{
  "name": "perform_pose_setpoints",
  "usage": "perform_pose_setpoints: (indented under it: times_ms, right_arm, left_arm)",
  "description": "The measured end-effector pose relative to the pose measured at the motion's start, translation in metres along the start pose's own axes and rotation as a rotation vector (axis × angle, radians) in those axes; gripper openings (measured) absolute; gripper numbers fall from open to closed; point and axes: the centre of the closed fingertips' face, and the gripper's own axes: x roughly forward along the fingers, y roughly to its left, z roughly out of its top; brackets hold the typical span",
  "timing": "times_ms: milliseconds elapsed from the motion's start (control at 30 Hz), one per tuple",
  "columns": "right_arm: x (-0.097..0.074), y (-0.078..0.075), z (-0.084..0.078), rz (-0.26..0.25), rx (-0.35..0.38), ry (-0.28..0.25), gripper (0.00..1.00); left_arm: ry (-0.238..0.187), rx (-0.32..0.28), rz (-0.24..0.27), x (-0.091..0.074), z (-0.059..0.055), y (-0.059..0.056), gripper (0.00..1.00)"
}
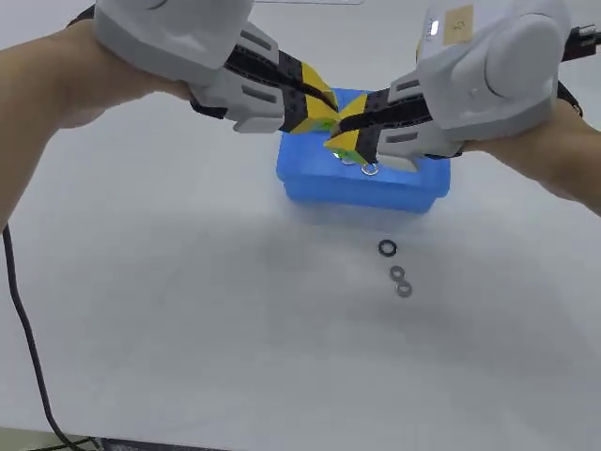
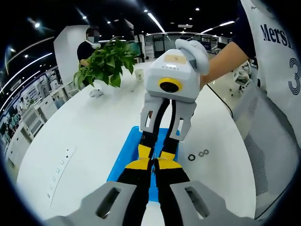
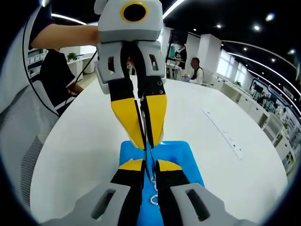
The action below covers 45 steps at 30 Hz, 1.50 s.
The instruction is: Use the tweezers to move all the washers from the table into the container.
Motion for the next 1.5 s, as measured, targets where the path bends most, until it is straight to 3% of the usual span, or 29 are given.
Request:
perform_pose_setpoints:
  times_ms: [300,533,733,1067,1500]
  right_arm:
    - [0.008,0.001,-0.012,0.023,0.062,-0.003,0.10]
    - [0.008,0.002,-0.012,0.029,0.072,-0.012,0.10]
    - [0.008,0.003,-0.013,0.018,0.049,0.010,0.12]
    - [-0.003,0.007,-0.004,0.012,0.031,-0.001,0.15]
    - [-0.038,0.023,0.011,0.020,0.013,-0.067,0.12]
  left_arm:
    - [0.030,-0.006,-0.020,0.013,-0.013,0.002,0.07]
    - [0.027,-0.009,-0.021,0.012,-0.012,0.002,0.07]
    - [0.053,0.017,-0.028,0.011,-0.013,-0.005,0.07]
    - [0.045,0.035,-0.020,0.004,-0.001,-0.011,0.07]
    - [0.021,0.095,-0.031,-0.006,0.031,-0.034,0.07]
